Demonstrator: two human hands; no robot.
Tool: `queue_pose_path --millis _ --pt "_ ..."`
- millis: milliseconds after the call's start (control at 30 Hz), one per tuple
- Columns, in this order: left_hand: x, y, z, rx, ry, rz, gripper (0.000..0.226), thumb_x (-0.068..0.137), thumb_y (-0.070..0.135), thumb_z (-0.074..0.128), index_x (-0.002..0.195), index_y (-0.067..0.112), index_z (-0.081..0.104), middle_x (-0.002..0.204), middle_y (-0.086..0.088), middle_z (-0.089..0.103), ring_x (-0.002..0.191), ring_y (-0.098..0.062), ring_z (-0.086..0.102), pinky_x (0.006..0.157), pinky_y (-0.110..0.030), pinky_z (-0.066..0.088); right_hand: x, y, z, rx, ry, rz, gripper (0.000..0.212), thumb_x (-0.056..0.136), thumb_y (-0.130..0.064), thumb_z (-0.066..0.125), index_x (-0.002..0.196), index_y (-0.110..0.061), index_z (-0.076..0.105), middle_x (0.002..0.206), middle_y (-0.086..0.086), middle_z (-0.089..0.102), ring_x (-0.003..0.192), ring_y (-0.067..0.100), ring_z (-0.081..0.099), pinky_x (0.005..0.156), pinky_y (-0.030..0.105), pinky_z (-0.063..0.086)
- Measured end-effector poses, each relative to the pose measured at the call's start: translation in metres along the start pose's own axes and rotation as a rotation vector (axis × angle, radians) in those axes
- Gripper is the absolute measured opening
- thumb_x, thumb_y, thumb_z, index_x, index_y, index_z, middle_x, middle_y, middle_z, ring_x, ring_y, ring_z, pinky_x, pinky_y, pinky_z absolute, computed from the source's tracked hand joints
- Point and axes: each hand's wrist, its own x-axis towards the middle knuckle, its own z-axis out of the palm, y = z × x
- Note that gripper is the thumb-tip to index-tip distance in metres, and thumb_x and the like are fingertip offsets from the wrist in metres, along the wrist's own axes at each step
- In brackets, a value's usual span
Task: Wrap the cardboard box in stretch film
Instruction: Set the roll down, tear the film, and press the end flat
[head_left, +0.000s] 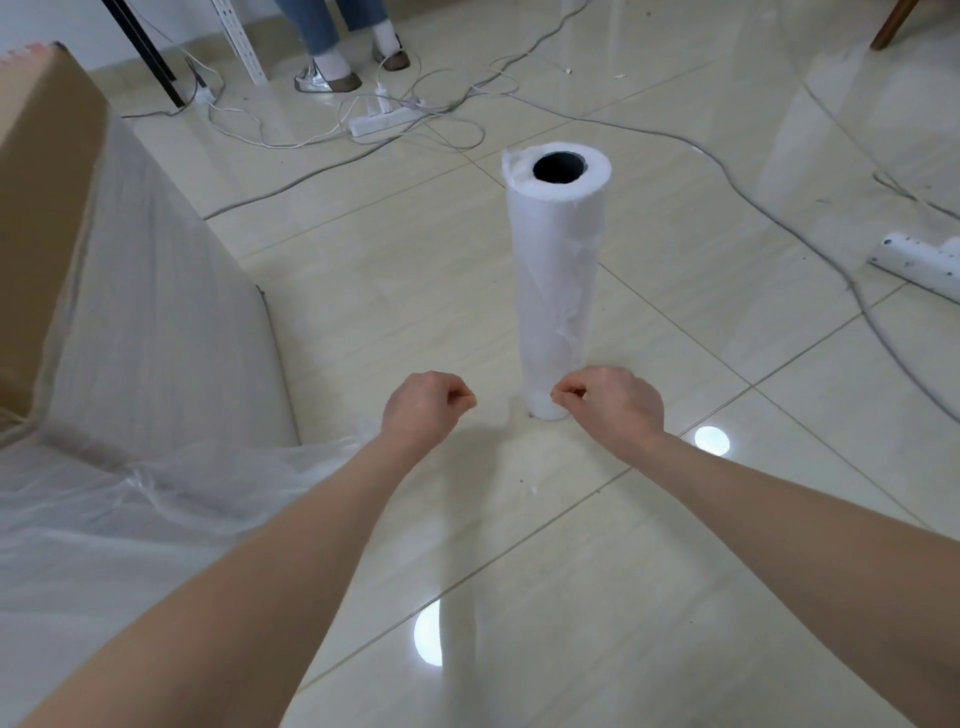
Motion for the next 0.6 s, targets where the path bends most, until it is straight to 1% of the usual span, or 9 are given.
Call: queue_pose_path --millis 67,167,233,300,367,433,467,533,600 --pt "-0.004 0.013 0.004 0.064 -0.023 0.069 0.011 0.087 0.024 0.060 0.089 0.020 0.070 0.095 0.004 0.067 0.093 -0.017 0.061 0.079 -0.030 0.048 -0.002 -0.008 0.001 -0.013 0.014 -0.085 0.019 0.090 -0.037 0.056 0.105 -0.037 0.067 0.102 -0.009 0.063 0.094 0.017 0.060 0.074 0.029 0.044" --pt "-0.007 0.020 0.012 0.021 -0.023 0.073 0.009 0.086 0.022 0.058 0.090 0.019 0.065 0.098 0.003 0.066 0.096 -0.017 0.059 0.079 -0.030 0.047 -0.003 -0.017 0.007 -0.076 -0.023 -0.189 0.040 0.092 -0.042 0.053 0.132 -0.044 0.047 0.102 -0.007 0.063 0.098 0.017 0.060 0.077 0.029 0.045" --pt "-0.009 0.021 0.014 -0.039 -0.030 0.067 0.006 0.086 0.021 0.058 0.088 0.019 0.063 0.094 0.002 0.067 0.095 -0.017 0.061 0.078 -0.032 0.049 0.000 -0.023 0.016 -0.158 -0.130 -0.198 0.054 0.093 -0.039 0.052 0.140 -0.047 0.030 0.104 -0.002 0.064 0.099 0.022 0.061 0.076 0.031 0.046" --pt "-0.011 0.023 0.014 -0.058 -0.055 0.080 0.005 0.085 0.020 0.059 0.087 0.019 0.063 0.091 0.003 0.068 0.092 -0.017 0.062 0.075 -0.032 0.049 0.005 -0.029 0.024 -0.187 -0.219 -0.164 0.062 0.093 -0.034 0.052 0.144 -0.046 0.020 0.111 0.002 0.063 0.104 0.026 0.060 0.080 0.034 0.047" --pt "-0.013 0.025 0.012 -0.069 -0.053 0.084 0.005 0.084 0.020 0.058 0.086 0.019 0.063 0.088 0.004 0.068 0.088 -0.017 0.063 0.073 -0.031 0.048 0.010 -0.033 0.029 -0.179 -0.248 -0.112 0.056 0.094 -0.034 0.051 0.144 -0.043 0.026 0.123 0.003 0.059 0.113 0.027 0.057 0.087 0.034 0.045" --pt "-0.012 0.024 0.012 -0.049 -0.031 0.088 0.003 0.083 0.020 0.057 0.081 0.022 0.060 0.085 0.005 0.067 0.087 -0.019 0.063 0.072 -0.032 0.049 0.014 -0.034 0.032 -0.211 -0.211 -0.068 0.038 0.097 -0.033 0.048 0.134 -0.037 0.046 0.128 0.002 0.058 0.117 0.025 0.055 0.088 0.031 0.043" --pt "-0.011 0.021 0.013 -0.019 -0.025 0.074 0.004 0.084 0.020 0.056 0.083 0.023 0.059 0.086 0.005 0.067 0.088 -0.020 0.063 0.073 -0.032 0.048 0.017 -0.033 0.032 -0.214 -0.179 -0.037 0.030 0.097 -0.030 0.047 0.125 -0.034 0.055 0.126 0.003 0.060 0.115 0.025 0.057 0.084 0.029 0.043" --pt "-0.008 0.017 0.014 0.074 -0.019 0.023 0.014 0.086 0.021 0.053 0.099 0.022 0.058 0.095 0.003 0.068 0.094 -0.023 0.061 0.077 -0.032 0.045 0.021 -0.031 0.033 -0.202 -0.127 0.003 0.026 0.095 -0.023 0.045 0.110 -0.032 0.064 0.117 0.004 0.064 0.107 0.028 0.060 0.076 0.028 0.040" --pt "-0.001 0.014 0.018 0.293 -0.032 0.051 0.039 0.087 0.021 0.053 0.125 0.021 0.047 0.115 0.000 0.062 0.109 -0.025 0.053 0.086 -0.033 0.040 0.023 -0.031 0.035 -0.204 -0.095 -0.003 0.025 0.095 -0.025 0.045 0.106 -0.030 0.067 0.112 0.003 0.066 0.103 0.028 0.061 0.072 0.027 0.039"
